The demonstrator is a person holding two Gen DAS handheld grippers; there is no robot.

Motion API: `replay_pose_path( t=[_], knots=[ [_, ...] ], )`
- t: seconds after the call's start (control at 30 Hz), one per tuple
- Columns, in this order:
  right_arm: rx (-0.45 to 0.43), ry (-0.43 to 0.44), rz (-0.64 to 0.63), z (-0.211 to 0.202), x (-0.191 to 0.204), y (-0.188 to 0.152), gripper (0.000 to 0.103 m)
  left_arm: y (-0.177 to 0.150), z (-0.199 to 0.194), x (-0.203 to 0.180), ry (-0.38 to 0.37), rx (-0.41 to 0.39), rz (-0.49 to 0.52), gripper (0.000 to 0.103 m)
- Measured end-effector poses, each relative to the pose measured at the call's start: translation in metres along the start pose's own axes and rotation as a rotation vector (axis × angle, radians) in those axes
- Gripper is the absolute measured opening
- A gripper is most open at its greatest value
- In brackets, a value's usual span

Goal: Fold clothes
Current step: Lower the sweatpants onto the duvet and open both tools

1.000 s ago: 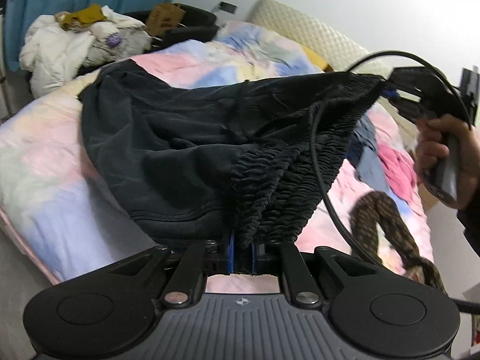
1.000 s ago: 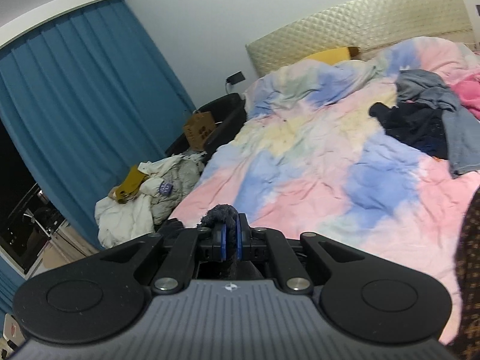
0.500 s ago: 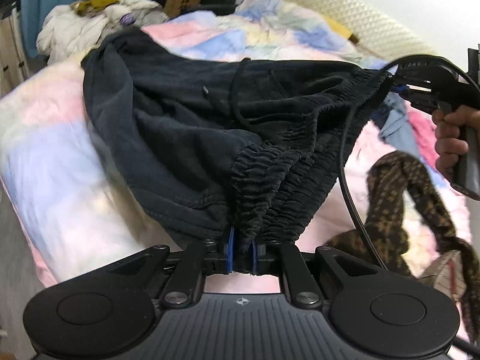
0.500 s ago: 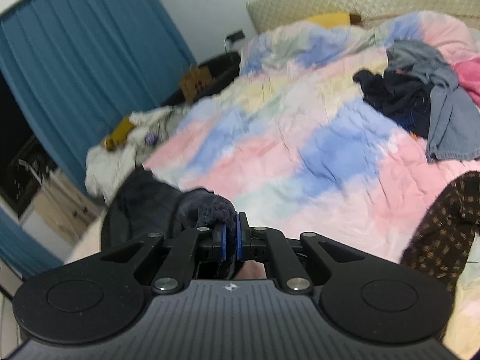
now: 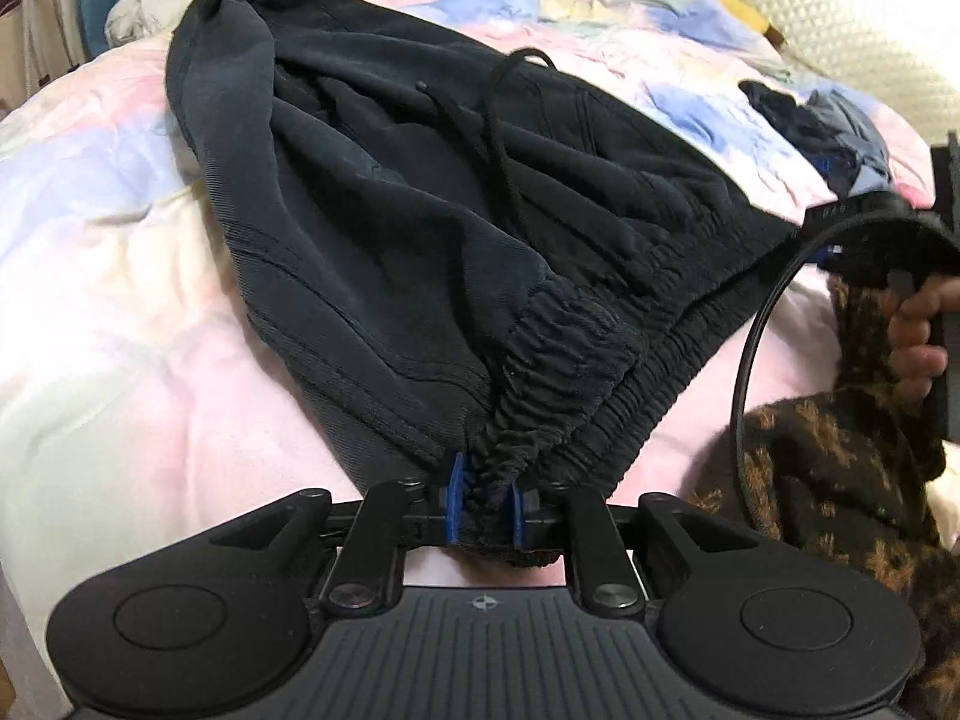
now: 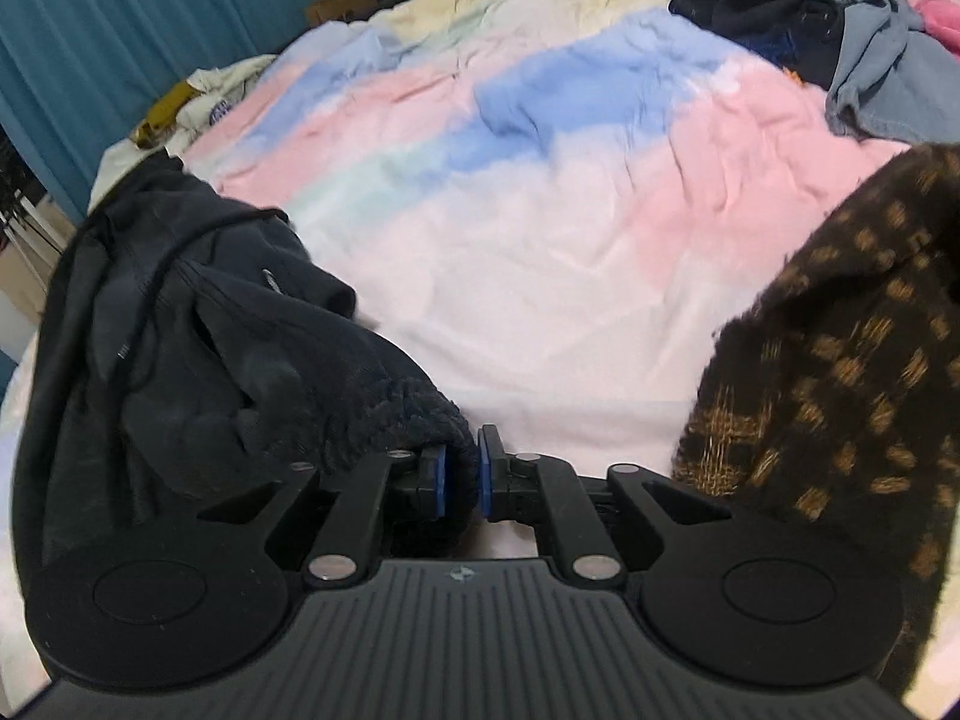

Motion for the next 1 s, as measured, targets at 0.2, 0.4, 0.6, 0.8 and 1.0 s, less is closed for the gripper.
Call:
replay_pose_path(
  t=[0.2, 0.4, 0.6, 0.8, 1.0],
  knots=[
    [0.038, 0.019, 0.039, -0.022, 0.002, 0.0, 0.026, 0.012, -0.03, 0.007, -0.051, -0.001, -0.094, 0.038],
    [0.026, -0.015, 0.008, -0.081, 0.021, -0.004, 0.026, 0.027, -0.084, 0.018, -0.073, 0.01, -0.112, 0.058],
    [0.005, -0.026, -0.029, -0.136, 0.071, -0.012, 0.026, 0.057, -0.141, 0.056, -0.064, -0.024, -0.111, 0.066],
    [-0.029, -0.018, -0.017, -0.174, 0.15, -0.022, 0.026, 0.1, -0.181, 0.123, -0.063, -0.049, -0.138, 0.067],
    [-0.061, -0.028, 0.027, -0.19, 0.237, -0.037, 0.026, 0.152, -0.195, 0.199, -0.082, -0.034, -0.102, 0.067]
  ],
)
Point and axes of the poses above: each gripper's, at about its wrist camera, not at the fingertips, and z roughly the way its jaws point, x to its left, y to its top, the point moved 7 cm from there along z, roughly the way its jaws point
